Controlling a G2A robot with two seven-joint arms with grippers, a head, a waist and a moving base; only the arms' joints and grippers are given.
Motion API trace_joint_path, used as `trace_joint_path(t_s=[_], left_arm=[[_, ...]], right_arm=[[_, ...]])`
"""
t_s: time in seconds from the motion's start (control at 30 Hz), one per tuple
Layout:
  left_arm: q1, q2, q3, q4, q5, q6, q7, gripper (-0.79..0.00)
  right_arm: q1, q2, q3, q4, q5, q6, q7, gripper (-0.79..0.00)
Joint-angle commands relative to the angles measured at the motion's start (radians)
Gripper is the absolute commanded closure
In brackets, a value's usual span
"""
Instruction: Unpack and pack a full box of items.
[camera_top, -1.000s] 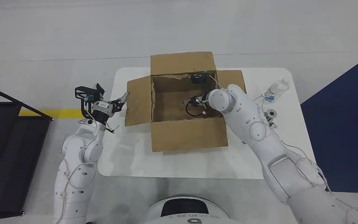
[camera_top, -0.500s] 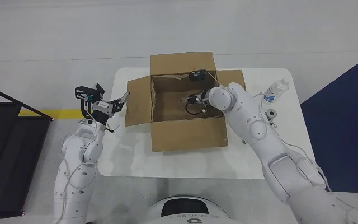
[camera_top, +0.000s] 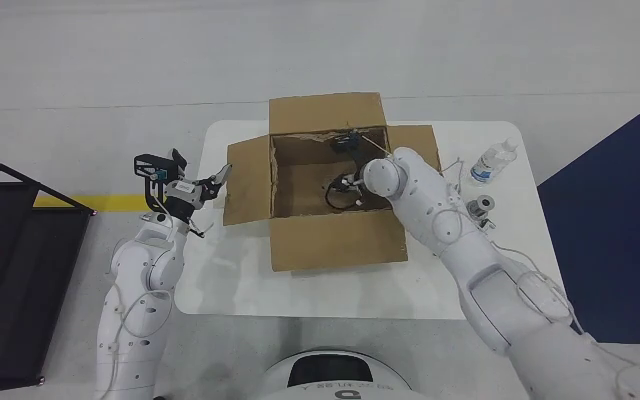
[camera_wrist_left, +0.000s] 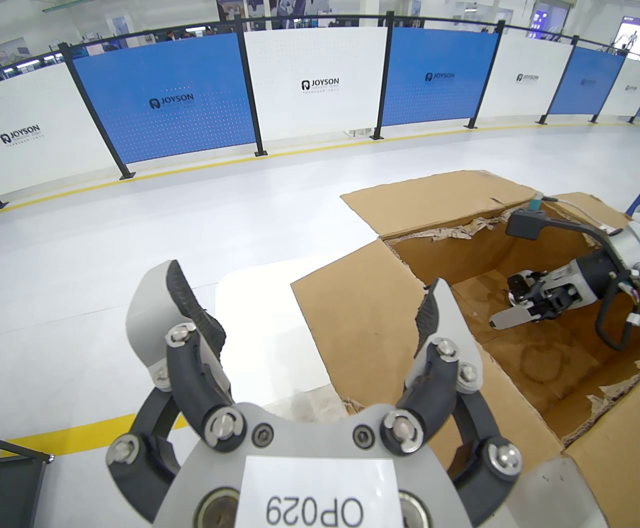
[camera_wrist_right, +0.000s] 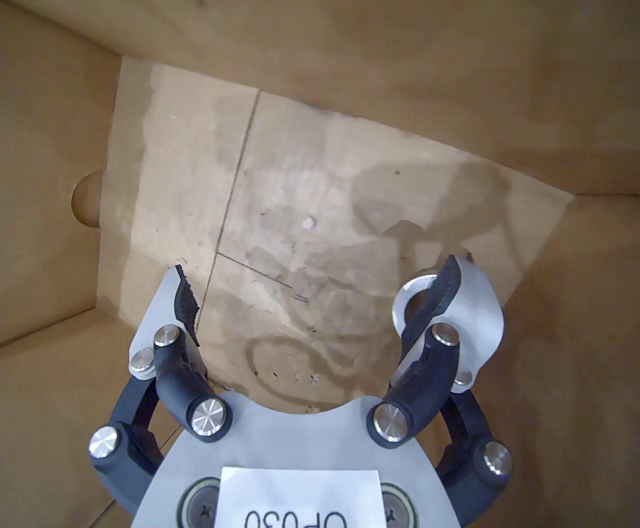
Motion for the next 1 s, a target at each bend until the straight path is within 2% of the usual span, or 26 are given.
trace_joint_path(t_s=[0.0,0.17,0.4,0.47,0.53,0.7,0.97], left_arm=[[0.000,0.000,0.000,0.000,0.000,0.000,0.000,-0.785],[0.000,0.000,0.000,0.000,0.000,0.000,0.000,-0.785],[0.000,0.000,0.000,0.000,0.000,0.000,0.000,-0.785],[0.000,0.000,0.000,0.000,0.000,0.000,0.000,-0.785],[0.000,0.000,0.000,0.000,0.000,0.000,0.000,-0.785],[0.000,0.000,0.000,0.000,0.000,0.000,0.000,-0.785],[0.000,0.000,0.000,0.000,0.000,0.000,0.000,-0.785]], right_arm=[[0.004,-0.007,0.000,0.002,0.030,-0.051,-0.012,-0.785],[0.006,-0.003,0.020,0.001,0.060,-0.146,-0.026,-0.785],[-0.017,0.025,0.085,-0.042,0.067,-0.168,-0.064,-0.785],[-0.030,0.036,0.112,-0.060,0.068,-0.155,-0.085,-0.785],[-0.039,0.044,0.130,-0.078,0.042,-0.079,-0.106,-0.785],[-0.048,0.038,0.109,-0.105,-0.009,0.038,-0.085,-0.785],[-0.026,-0.004,0.022,-0.082,-0.028,0.038,-0.062,-0.785]])
